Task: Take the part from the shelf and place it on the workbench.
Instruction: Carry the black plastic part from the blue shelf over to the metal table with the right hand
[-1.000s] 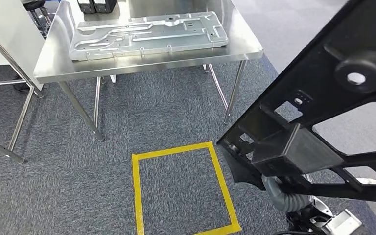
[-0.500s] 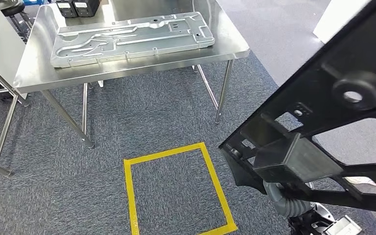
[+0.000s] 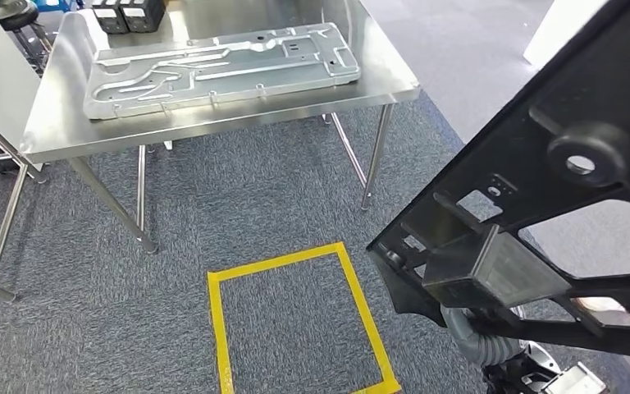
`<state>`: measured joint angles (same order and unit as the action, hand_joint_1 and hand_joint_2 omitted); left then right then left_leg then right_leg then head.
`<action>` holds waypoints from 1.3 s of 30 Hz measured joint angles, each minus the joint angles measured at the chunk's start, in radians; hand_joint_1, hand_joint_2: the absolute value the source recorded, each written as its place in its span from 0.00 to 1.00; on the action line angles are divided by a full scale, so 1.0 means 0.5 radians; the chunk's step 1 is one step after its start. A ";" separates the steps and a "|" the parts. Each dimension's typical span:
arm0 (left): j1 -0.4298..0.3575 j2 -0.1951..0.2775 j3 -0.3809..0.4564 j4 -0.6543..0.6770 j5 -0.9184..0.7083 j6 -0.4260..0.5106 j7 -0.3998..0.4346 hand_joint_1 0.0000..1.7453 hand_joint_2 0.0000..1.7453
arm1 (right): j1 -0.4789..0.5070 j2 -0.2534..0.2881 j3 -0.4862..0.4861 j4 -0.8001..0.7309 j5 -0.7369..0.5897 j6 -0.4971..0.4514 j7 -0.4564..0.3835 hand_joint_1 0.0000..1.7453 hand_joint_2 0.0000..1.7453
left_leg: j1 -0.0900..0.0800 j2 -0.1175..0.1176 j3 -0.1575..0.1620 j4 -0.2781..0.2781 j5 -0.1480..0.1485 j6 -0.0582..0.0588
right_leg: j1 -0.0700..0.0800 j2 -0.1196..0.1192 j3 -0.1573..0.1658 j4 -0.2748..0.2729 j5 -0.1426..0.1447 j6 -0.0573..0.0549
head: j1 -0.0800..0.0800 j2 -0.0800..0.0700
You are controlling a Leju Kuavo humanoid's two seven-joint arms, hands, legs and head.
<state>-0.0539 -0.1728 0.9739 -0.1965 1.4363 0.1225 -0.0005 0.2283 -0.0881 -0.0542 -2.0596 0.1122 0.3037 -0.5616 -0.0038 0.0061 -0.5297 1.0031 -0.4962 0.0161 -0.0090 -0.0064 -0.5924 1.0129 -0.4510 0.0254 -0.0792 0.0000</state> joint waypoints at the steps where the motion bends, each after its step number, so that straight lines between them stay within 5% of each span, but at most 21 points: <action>1: -0.002 0.000 0.000 0.000 0.000 0.003 -0.012 0.00 1.00 | 0.000 0.000 0.000 0.000 0.000 0.000 0.000 0.97 1.00 | -0.001 0.004 0.004 -0.003 -0.005 -0.011 | -0.004 0.007 0.002 -0.004 0.000 -0.012 | 0.000 0.000; 4: -0.008 0.002 0.000 0.000 0.000 0.017 -0.053 0.00 1.00 | -0.006 0.001 0.008 0.000 0.000 0.001 0.000 0.97 1.00 | 0.003 0.005 -0.039 0.121 -0.087 -0.038 | -0.017 0.013 0.027 -0.031 0.002 -0.046 | 0.000 0.000; 7: -0.008 0.003 0.000 0.000 0.000 0.029 -0.084 0.00 1.00 | -0.014 0.001 0.019 0.001 0.001 0.006 0.000 0.97 1.00 | 0.012 0.001 -0.237 0.500 -0.246 -0.054 | -0.013 0.014 0.039 -0.033 -0.009 -0.065 | 0.000 0.000; 9: -0.007 0.005 0.000 0.000 0.000 0.031 -0.092 0.00 1.00 | -0.015 0.001 0.023 0.004 0.001 0.012 0.000 0.97 1.00 | 0.014 0.001 -0.299 0.571 -0.216 -0.059 | -0.010 0.020 0.049 -0.030 -0.019 -0.065 | 0.000 0.000; 13: -0.010 0.008 0.002 0.000 0.000 0.027 -0.070 0.00 1.00 | -0.030 0.001 0.026 0.012 0.008 0.005 0.001 0.97 1.00 | 0.005 0.044 -0.121 0.110 0.053 -0.034 | 0.000 0.014 0.083 -0.015 -0.055 -0.044 | 0.000 0.000; 21: -0.018 0.009 0.004 0.000 0.000 0.022 -0.045 0.00 1.00 | -0.035 0.001 0.027 0.018 0.026 -0.008 0.003 0.97 1.00 | -0.002 0.052 -0.096 0.037 0.065 -0.012 | 0.009 0.003 0.085 -0.009 -0.066 -0.025 | 0.000 0.000; 23: -0.014 0.008 0.003 0.000 0.000 0.018 -0.038 0.00 1.00 | -0.035 0.002 0.030 0.018 0.039 -0.017 0.004 0.97 1.00 | -0.001 0.034 -0.091 0.025 0.072 0.009 | 0.005 -0.012 0.090 -0.008 -0.075 -0.004 | 0.000 0.000; 25: -0.009 0.006 0.004 0.000 0.000 0.015 -0.041 0.00 1.00 | -0.040 0.002 0.034 0.027 0.060 -0.023 0.008 0.97 1.00 | 0.004 0.014 -0.083 0.009 0.080 0.039 | -0.008 -0.011 -0.060 0.284 -0.202 0.034 | 0.000 0.000; 27: -0.009 0.004 0.004 0.000 0.000 0.019 -0.054 0.00 1.00 | -0.044 0.002 0.034 0.037 0.073 -0.023 0.012 0.97 1.00 | 0.007 0.007 -0.074 0.005 0.076 0.046 | -0.022 0.001 -0.182 0.482 -0.243 0.053 | 0.000 0.000; 29: -0.010 0.003 0.004 0.000 0.000 0.022 -0.060 0.00 1.00 | -0.044 0.002 0.034 0.039 0.077 -0.023 0.013 0.97 1.00 | 0.006 0.002 -0.064 0.010 0.067 0.033 | -0.028 0.001 -0.074 0.229 -0.094 0.050 | 0.000 0.000; 31: -0.013 0.003 0.004 0.000 0.000 0.023 -0.062 0.00 1.00 | -0.044 0.002 0.034 0.039 0.078 -0.025 0.013 0.97 1.00 | 0.000 -0.003 -0.062 0.017 0.057 0.014 | -0.022 0.002 0.011 0.037 -0.023 0.032 | 0.000 0.000; 36: -0.014 0.004 0.004 0.000 0.000 0.021 -0.059 0.00 1.00 | -0.046 0.003 0.034 0.039 0.063 -0.027 0.005 0.97 1.00 | 0.004 -0.003 -0.086 0.087 -0.003 -0.042 | -0.022 0.003 0.030 -0.016 -0.012 -0.036 | 0.000 0.000; 39: -0.012 0.004 0.003 0.000 0.000 0.016 -0.056 0.00 1.00 | -0.046 0.003 0.034 0.039 0.060 -0.027 0.004 0.97 1.00 | 0.010 -0.004 -0.247 0.445 -0.189 -0.057 | -0.018 0.000 0.033 -0.021 -0.013 -0.058 | 0.000 0.000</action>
<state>-0.0599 -0.1706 0.9756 -0.1965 1.4363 0.1304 -0.0286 0.2054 -0.0866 -0.0373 -2.0399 0.1424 0.2900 -0.5596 0.0011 0.0042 -0.6532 1.2255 -0.5906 -0.0124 -0.0178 -0.0066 -0.5760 1.0024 -0.4576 -0.0037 -0.0793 0.0000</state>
